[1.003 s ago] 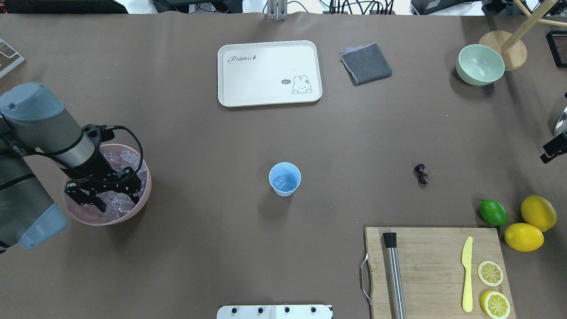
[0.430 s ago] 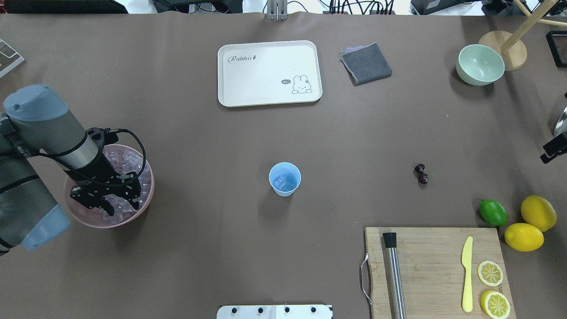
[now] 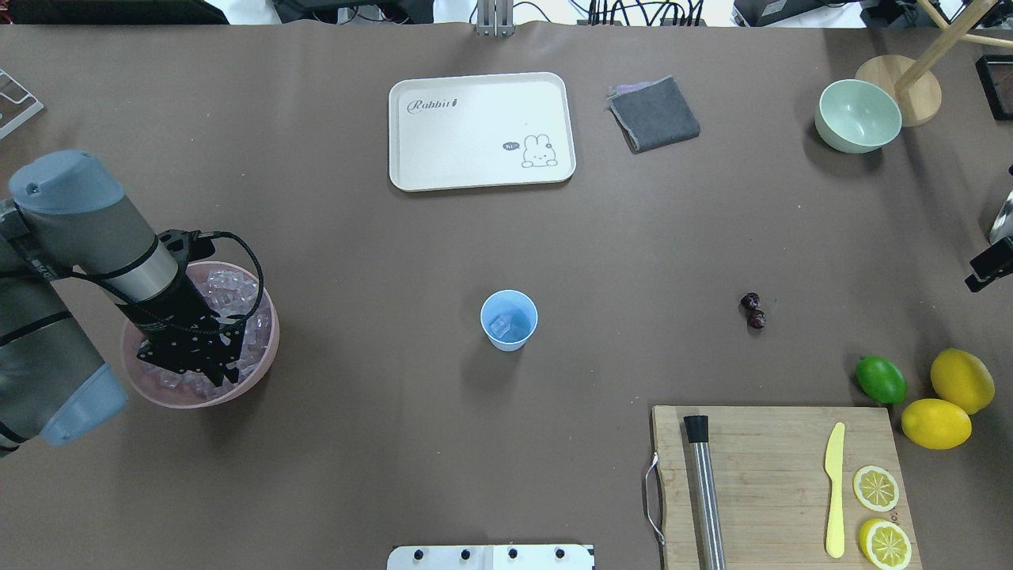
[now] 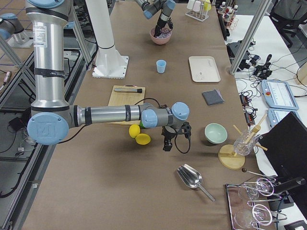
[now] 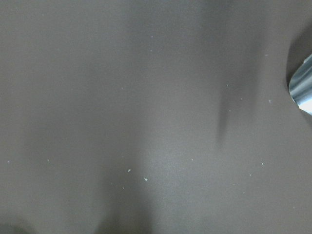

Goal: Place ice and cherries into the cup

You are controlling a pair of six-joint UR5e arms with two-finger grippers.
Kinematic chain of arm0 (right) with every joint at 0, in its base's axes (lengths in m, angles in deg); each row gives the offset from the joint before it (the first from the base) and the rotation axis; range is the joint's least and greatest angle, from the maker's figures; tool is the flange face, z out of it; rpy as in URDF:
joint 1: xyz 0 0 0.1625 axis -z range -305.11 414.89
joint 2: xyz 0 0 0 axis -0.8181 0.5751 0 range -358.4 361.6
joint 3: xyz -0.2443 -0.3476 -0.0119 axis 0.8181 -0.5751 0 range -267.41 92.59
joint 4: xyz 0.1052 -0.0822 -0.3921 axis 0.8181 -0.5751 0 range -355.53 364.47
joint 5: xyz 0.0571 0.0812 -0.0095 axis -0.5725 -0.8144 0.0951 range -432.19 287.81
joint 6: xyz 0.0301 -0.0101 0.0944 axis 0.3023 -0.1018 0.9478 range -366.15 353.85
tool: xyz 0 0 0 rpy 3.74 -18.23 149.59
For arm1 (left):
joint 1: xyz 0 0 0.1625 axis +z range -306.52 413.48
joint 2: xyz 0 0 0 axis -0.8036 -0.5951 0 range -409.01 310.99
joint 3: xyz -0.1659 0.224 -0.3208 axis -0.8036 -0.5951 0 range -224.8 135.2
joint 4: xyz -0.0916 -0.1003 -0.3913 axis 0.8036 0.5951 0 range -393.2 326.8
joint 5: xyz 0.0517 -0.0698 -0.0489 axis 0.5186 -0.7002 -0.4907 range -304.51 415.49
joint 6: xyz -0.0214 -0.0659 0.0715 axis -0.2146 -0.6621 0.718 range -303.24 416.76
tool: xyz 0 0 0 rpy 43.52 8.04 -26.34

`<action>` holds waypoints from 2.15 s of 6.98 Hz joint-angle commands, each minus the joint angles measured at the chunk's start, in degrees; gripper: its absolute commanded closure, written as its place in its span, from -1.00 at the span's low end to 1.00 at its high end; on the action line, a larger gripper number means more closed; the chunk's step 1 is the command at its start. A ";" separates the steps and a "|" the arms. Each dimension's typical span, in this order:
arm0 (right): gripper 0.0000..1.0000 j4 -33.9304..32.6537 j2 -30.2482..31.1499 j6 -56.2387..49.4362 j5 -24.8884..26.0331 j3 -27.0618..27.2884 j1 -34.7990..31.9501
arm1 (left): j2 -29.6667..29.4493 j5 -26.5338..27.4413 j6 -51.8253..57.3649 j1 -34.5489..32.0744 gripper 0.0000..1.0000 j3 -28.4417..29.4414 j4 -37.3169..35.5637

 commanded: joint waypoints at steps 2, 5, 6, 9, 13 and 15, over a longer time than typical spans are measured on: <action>-1.00 0.00 0.00 0.00 0.00 0.00 0.00 | -0.15 -1.96 0.52 -1.68 1.00 -0.02 -0.20; -1.00 0.00 -0.09 0.00 0.00 0.09 0.00 | -1.90 -2.75 0.52 -3.79 0.98 1.03 -0.46; -1.00 0.00 -0.09 0.00 0.00 0.09 0.00 | -3.64 -2.58 0.61 -3.97 0.18 1.73 -0.55; -1.00 0.00 -0.09 0.00 0.09 0.00 0.09 | -4.63 -1.70 2.79 -4.15 -0.73 2.71 -0.64; -1.00 0.00 -0.09 0.09 0.00 0.17 0.18 | -5.24 2.95 9.81 -3.97 -0.73 3.50 -2.04; -1.00 0.00 -0.09 0.09 0.00 0.26 0.18 | -5.59 4.88 12.38 -3.97 -0.64 3.24 -2.66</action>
